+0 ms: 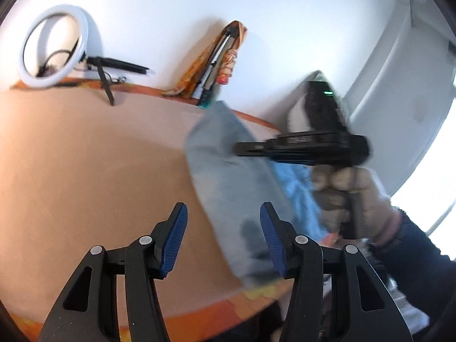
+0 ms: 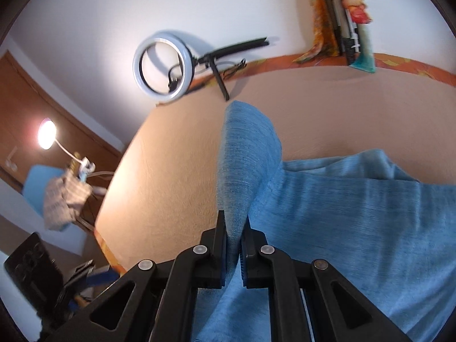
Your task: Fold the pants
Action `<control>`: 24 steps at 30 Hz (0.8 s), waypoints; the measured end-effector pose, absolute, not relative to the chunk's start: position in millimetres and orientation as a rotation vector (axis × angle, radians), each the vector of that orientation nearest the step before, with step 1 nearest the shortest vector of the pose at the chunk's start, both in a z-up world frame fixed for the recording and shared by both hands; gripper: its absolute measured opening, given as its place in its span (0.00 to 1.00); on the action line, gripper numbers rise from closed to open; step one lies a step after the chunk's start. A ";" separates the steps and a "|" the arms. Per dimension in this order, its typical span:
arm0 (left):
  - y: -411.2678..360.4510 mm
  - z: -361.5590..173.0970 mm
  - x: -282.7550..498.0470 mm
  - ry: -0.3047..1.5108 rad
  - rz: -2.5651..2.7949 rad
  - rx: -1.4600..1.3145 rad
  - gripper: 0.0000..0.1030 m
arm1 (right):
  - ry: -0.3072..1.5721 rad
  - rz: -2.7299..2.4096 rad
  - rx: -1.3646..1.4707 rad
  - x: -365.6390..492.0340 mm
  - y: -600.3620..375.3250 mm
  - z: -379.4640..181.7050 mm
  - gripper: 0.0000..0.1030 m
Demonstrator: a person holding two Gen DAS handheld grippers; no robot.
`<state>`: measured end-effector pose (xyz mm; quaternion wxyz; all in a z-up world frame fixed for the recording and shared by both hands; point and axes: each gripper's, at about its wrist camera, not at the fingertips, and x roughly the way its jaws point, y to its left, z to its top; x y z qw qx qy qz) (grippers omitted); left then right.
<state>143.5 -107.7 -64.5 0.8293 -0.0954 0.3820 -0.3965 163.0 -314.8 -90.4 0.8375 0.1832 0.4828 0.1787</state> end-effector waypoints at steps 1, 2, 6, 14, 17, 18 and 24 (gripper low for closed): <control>-115.1 -65.1 148.0 0.814 -0.834 -0.176 0.50 | 1.011 0.380 0.402 163.8 -317.1 -89.8 0.05; -122.3 -66.6 153.2 0.821 -0.834 -0.157 0.50 | 0.999 0.381 0.416 161.6 -324.1 -87.9 0.05; -153.5 -74.0 169.4 0.849 -0.861 -0.100 0.50 | 0.969 0.378 0.427 155.1 -345.5 -85.2 0.05; -214.0 -85.8 173.6 0.868 -0.965 0.000 0.50 | 0.937 0.297 0.436 137.1 -404.1 -86.1 0.05; -231.1 -78.5 170.6 0.851 -0.997 0.022 0.50 | 0.919 0.255 0.437 127.3 -429.6 -84.3 0.05; -235.3 -77.8 171.7 0.850 -1.002 0.027 0.50 | 0.915 0.235 0.445 123.6 -440.1 -85.0 0.05; -268.8 -79.8 173.7 0.852 -1.052 0.049 0.50 | 0.889 0.136 0.484 105.8 -491.3 -86.8 0.05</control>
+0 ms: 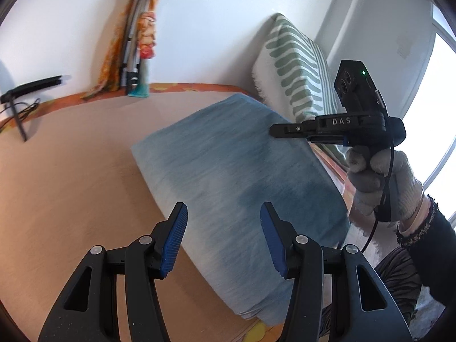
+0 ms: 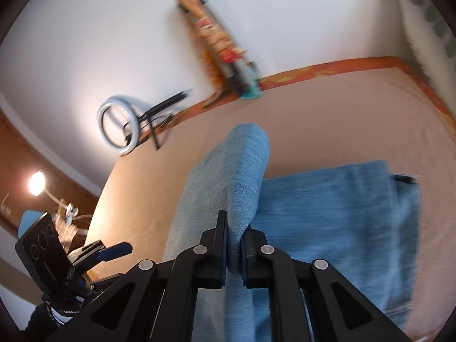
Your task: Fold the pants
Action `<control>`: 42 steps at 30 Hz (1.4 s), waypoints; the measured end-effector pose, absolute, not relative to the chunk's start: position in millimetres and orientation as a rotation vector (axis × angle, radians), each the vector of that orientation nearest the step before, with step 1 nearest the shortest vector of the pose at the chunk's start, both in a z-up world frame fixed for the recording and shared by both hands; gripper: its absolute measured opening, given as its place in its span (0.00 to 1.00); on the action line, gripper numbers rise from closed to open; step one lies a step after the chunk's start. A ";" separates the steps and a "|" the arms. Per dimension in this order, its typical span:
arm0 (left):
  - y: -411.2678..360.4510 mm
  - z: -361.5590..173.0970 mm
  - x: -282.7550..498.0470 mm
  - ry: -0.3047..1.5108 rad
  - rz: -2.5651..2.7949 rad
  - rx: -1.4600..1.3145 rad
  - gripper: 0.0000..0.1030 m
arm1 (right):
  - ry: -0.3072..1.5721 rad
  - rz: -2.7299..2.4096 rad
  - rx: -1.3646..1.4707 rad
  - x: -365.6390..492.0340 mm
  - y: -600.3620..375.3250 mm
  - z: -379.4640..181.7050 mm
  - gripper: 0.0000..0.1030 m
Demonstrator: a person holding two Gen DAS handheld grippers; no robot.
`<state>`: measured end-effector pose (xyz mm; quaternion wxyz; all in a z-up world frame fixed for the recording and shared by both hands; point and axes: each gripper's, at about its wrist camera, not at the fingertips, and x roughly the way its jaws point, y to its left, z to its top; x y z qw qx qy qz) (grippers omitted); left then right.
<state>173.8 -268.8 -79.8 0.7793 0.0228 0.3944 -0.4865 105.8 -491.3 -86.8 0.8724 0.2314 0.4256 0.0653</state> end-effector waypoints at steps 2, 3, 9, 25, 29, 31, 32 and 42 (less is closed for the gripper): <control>-279.8 -82.4 170.2 0.857 -1.071 0.060 0.50 | 0.878 0.103 0.490 100.1 -506.3 -86.3 0.04; -285.1 -83.1 168.6 0.859 -1.079 0.068 0.50 | 0.874 0.092 0.497 97.4 -512.7 -86.1 0.04; -303.2 -87.5 159.8 0.867 -1.115 0.094 0.50 | 0.875 0.022 0.525 82.5 -547.9 -94.0 0.04; -317.8 -107.7 143.4 0.956 -1.141 0.107 0.51 | 0.930 -0.056 0.510 85.4 -590.9 -124.0 0.04; -310.7 -110.6 157.4 0.990 -1.102 0.029 0.52 | 0.965 -0.078 0.469 87.4 -592.2 -135.4 0.04; -307.6 -115.1 166.7 1.026 -1.080 -0.034 0.52 | 0.985 -0.086 0.465 88.0 -593.7 -143.4 0.05; -306.5 -116.8 170.1 1.039 -1.070 -0.056 0.52 | 0.993 -0.097 0.459 87.7 -594.5 -146.8 0.07; -317.4 -127.3 185.6 1.096 -1.055 -0.115 0.58 | 0.974 -0.119 0.414 67.5 -605.6 -142.9 0.48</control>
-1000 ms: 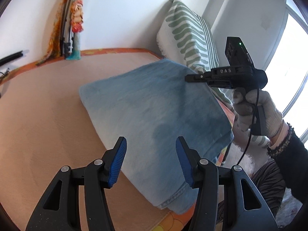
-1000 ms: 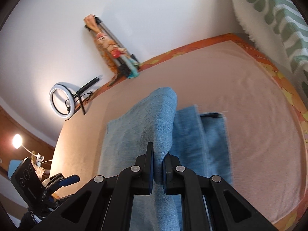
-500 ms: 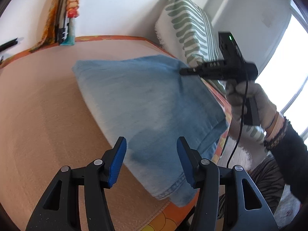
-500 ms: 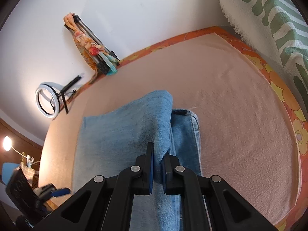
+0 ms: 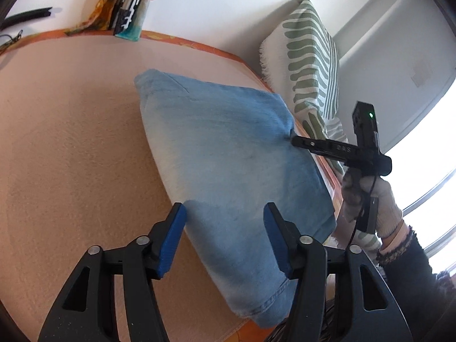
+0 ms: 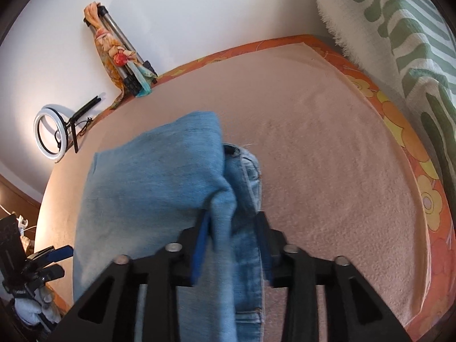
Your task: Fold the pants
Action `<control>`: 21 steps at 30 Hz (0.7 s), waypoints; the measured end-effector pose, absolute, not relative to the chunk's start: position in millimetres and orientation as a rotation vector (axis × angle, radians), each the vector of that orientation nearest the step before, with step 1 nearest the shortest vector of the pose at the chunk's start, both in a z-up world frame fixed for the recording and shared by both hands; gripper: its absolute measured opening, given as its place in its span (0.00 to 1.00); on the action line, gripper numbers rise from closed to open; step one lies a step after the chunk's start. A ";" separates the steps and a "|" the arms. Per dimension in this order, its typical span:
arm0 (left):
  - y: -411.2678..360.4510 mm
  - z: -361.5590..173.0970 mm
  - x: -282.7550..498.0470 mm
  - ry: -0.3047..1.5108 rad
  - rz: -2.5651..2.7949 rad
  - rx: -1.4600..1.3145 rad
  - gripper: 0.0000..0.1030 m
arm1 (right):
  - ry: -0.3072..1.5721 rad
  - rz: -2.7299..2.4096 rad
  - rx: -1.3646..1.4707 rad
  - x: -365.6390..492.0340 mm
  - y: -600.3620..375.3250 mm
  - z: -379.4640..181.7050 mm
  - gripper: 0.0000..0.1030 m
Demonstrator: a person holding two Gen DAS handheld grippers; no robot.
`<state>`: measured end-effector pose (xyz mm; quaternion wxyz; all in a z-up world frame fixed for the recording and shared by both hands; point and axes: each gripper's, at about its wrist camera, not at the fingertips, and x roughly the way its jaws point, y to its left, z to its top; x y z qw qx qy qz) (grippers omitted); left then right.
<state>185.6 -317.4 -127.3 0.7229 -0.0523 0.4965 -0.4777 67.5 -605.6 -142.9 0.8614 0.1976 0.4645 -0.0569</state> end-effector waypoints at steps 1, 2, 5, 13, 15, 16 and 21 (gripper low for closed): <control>-319.2 -128.2 187.2 1.097 -1.049 -0.114 0.59 | 0.971 -0.117 0.418 65.4 -607.3 -143.3 0.59; -320.8 -129.1 189.1 1.099 -1.046 -0.116 0.59 | 0.967 -0.110 0.424 62.1 -609.5 -144.4 0.67; -325.2 -132.7 197.6 1.121 -1.040 -0.150 0.59 | 0.961 -0.032 0.484 54.8 -615.7 -151.6 0.72; -332.4 -144.8 216.1 1.170 -1.029 -0.226 0.59 | 0.944 0.135 0.592 47.8 -620.8 -174.6 0.78; -332.6 -147.6 218.3 1.176 -1.028 -0.238 0.59 | 0.932 0.155 0.599 47.8 -621.5 -176.2 0.78; -334.6 -149.0 219.9 1.179 -1.026 -0.234 0.59 | 0.925 0.160 0.597 48.0 -621.7 -176.9 0.78; -340.9 -152.7 219.0 1.178 -1.015 -0.182 0.59 | 0.884 0.181 0.536 51.4 -613.9 -177.2 0.84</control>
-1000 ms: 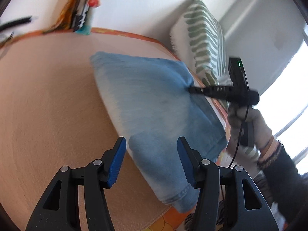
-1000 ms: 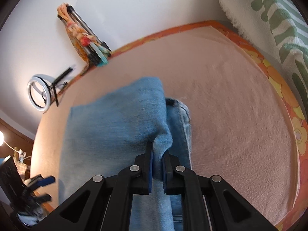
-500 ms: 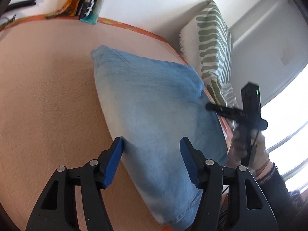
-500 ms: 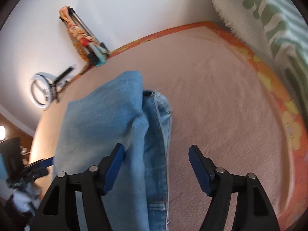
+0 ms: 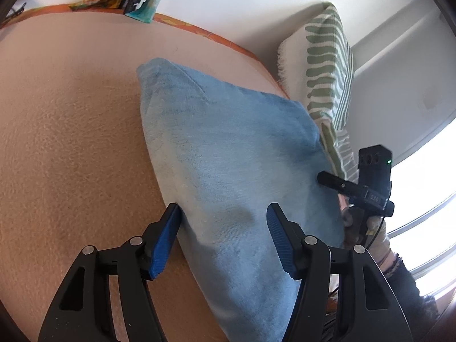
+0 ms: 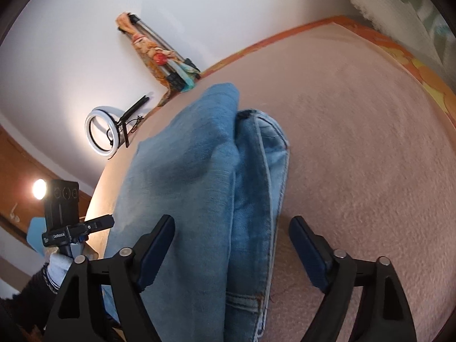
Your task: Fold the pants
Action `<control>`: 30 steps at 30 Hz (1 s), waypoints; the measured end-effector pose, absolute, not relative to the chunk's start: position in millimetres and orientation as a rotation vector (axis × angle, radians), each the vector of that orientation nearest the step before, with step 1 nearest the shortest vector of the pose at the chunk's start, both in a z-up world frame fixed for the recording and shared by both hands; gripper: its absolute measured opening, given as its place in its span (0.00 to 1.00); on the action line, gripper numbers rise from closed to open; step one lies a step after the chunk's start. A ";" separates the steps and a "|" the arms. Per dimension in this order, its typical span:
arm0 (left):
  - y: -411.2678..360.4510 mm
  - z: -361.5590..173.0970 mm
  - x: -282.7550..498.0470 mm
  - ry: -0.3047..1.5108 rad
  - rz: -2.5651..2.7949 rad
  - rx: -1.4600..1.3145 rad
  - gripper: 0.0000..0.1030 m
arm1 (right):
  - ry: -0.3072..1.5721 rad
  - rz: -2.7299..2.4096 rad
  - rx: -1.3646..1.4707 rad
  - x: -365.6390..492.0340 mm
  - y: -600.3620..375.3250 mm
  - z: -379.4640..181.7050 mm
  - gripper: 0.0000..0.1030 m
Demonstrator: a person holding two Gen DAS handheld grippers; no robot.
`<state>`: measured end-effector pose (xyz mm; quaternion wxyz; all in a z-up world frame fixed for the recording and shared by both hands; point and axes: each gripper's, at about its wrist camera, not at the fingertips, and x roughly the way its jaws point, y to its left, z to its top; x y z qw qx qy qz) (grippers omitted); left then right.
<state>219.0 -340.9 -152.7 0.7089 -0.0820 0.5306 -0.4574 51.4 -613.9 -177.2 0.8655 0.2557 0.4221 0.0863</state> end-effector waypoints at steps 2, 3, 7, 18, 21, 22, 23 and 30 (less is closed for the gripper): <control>-340.6 -155.1 220.0 1.184 -1.006 -0.180 0.62 | 0.875 0.175 0.516 53.4 -610.6 -176.9 0.84; -340.7 -155.7 220.5 1.184 -1.006 -0.183 0.63 | 0.869 0.173 0.516 54.4 -609.5 -176.9 0.84; -342.6 -156.4 219.6 1.180 -1.029 -0.190 0.75 | 0.861 0.176 0.498 55.3 -605.0 -175.8 0.82; -345.9 -156.1 209.6 1.111 -1.043 -0.164 0.81 | 0.923 0.183 0.408 73.4 -586.6 -175.6 0.99; -347.5 -156.3 214.2 1.123 -1.041 -0.193 0.78 | 0.930 0.173 0.396 76.5 -583.4 -175.1 0.77; -346.6 -156.8 216.5 1.129 -1.034 -0.209 0.72 | 0.938 0.208 0.450 78.3 -584.7 -177.4 0.60; -345.6 -157.9 218.2 1.135 -1.028 -0.220 0.62 | 0.932 0.186 0.481 78.1 -586.2 -178.1 0.59; -342.6 -152.6 220.4 1.110 -1.027 -0.259 0.29 | 0.900 0.107 0.378 72.6 -571.2 -160.1 0.29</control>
